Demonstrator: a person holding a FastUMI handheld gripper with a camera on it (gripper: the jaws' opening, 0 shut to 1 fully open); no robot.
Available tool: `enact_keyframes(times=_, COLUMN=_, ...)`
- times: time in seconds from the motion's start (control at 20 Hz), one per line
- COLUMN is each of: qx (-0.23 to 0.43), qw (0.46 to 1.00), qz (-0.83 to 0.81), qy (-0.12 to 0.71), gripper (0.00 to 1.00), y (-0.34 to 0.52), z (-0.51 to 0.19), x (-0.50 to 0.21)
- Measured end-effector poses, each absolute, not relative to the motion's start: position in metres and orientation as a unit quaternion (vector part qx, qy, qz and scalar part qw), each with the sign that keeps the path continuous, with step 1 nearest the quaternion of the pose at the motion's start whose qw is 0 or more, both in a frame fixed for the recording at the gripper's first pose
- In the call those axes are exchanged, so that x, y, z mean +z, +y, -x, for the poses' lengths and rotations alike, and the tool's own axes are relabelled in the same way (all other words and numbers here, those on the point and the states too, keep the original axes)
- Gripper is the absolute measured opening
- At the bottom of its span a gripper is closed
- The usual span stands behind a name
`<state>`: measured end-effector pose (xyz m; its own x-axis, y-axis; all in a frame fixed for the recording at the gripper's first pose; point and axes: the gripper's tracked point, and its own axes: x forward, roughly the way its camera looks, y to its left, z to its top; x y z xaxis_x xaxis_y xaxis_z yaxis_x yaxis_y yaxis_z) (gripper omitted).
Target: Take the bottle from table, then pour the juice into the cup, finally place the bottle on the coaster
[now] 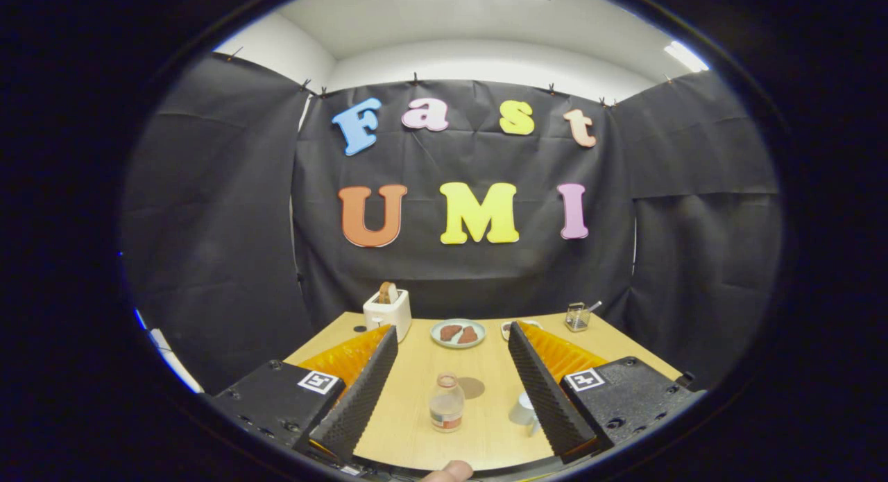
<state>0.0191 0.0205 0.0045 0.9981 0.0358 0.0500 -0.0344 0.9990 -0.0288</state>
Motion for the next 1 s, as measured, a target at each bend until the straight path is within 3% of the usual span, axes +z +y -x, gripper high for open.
enact_keyframes(times=1.0, qx=0.02, qw=1.0, qz=0.002, qy=-0.018, gripper=1.0, y=0.054, z=-0.056, x=-0.077)
